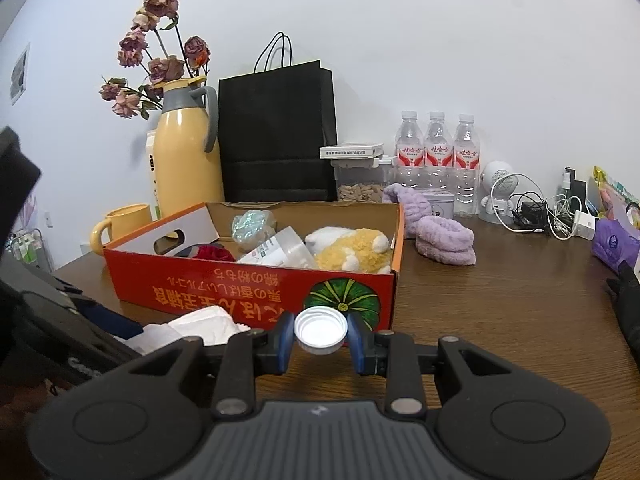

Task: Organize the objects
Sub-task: 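Carry the cloth bundle into the box with the left tool while the right tool drops the cap in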

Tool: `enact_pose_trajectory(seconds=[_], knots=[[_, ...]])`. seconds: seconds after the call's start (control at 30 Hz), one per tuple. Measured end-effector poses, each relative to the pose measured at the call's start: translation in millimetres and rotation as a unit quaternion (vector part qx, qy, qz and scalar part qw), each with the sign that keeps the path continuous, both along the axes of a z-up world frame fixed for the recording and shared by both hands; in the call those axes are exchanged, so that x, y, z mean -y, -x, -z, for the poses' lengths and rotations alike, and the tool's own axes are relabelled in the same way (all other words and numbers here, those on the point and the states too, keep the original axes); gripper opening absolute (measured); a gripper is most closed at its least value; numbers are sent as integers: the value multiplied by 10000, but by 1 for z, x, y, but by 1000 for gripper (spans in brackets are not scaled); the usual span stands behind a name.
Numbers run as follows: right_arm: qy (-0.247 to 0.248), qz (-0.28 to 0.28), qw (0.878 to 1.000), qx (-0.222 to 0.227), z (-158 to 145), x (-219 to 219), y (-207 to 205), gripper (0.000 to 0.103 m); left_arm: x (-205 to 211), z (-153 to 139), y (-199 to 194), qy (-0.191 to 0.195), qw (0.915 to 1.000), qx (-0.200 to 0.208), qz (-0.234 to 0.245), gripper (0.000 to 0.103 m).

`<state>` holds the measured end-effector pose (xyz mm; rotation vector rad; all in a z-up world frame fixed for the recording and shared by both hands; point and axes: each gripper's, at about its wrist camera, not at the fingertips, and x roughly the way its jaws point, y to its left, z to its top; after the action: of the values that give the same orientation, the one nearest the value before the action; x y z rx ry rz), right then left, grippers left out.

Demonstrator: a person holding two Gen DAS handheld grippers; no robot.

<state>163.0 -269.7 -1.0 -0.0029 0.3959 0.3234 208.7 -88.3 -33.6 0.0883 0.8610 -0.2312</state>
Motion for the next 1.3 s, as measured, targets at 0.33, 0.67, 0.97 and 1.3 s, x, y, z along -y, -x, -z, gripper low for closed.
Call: enact_pose_trajectory(seconds=[0.33,0.67,0.97,1.3], knots=[[35,-2,10000,-32,1,-2,0,28,-5,-2,2,293,9995,110,-84,94],[110,30,9999,-103,3,-4,-3,28,-9,-8,18,192,9989,406,-105,77],[100,-21,9999,58,3,-4,0,28,-25,-25,32,408,9966,667,-251,77],[219,-126,9988,413,-7,-16,4,28,-51,-58,34,780,9876,1266,-493,77]])
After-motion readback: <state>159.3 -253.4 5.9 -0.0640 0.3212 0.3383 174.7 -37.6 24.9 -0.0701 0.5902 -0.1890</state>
